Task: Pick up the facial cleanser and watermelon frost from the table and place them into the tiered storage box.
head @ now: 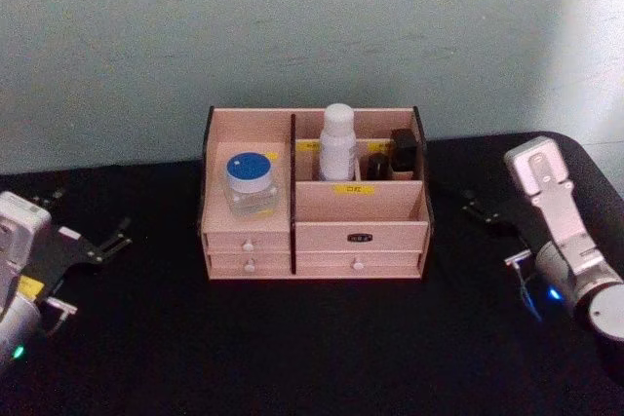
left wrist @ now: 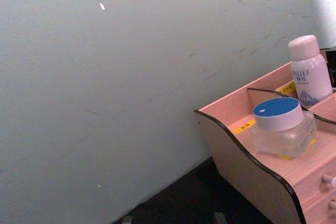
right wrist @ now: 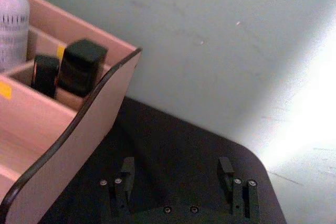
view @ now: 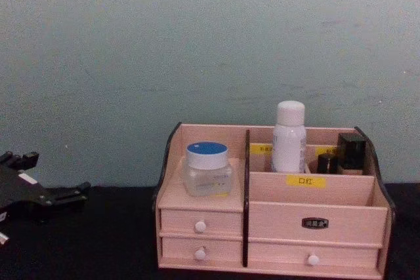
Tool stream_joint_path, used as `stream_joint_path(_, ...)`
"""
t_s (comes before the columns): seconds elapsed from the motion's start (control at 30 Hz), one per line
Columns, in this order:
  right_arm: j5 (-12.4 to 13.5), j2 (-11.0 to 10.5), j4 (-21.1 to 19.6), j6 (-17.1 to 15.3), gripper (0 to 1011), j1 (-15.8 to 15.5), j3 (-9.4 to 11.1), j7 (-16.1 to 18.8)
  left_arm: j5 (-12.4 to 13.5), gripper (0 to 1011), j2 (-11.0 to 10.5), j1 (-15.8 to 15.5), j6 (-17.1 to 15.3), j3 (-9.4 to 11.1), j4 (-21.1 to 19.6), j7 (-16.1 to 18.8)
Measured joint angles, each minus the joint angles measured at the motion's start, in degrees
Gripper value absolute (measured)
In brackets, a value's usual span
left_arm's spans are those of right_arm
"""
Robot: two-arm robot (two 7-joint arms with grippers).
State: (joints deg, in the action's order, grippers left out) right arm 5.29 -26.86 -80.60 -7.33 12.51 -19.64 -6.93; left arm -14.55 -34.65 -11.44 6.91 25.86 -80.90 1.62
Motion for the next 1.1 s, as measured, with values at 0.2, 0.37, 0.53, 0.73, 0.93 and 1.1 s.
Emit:
stream_joint_path(0.2, -1.9, 1.8, 3.1, -0.8, 1002, 1.2, -0.8, -0.4, 0.0, 1001, 0.0, 0.0, 0.0, 0.0, 0.0, 0.0)
stream_joint_path(0.37, -1.9, 1.7, 2.9, -0.8, 1002, 1.2, -0.8, -0.4, 0.0, 1001, 0.0, 0.0, 0.0, 0.0, 0.0, 0.0)
stream_joint_path(0.53, -1.9, 1.6, 2.7, -0.7, 1002, 1.1, -0.8, -0.4, 0.0, 1001, 0.0, 0.0, 0.0, 0.0, 0.0, 0.0)
stream_joint_path(0.73, -1.9, 1.5, 2.6, -0.6, 1002, 1.1, -0.8, -0.4, 0.0, 1001, 0.0, 0.0, 0.0, 0.0, 0.0, 0.0)
stream_joint_path(0.93, -1.9, 1.5, 2.5, -0.5, 1002, 1.1, -0.8, -0.5, 0.0, 1001, 0.0, 0.0, 0.0, 0.0, 0.0, 0.0)
stream_joint_path(1.1, -1.8, 1.5, 2.4, -0.5, 1002, 1.0, -0.8, -0.5, 0.0, 1001, 0.0, 0.0, 0.0, 0.0, 0.0, 0.0)
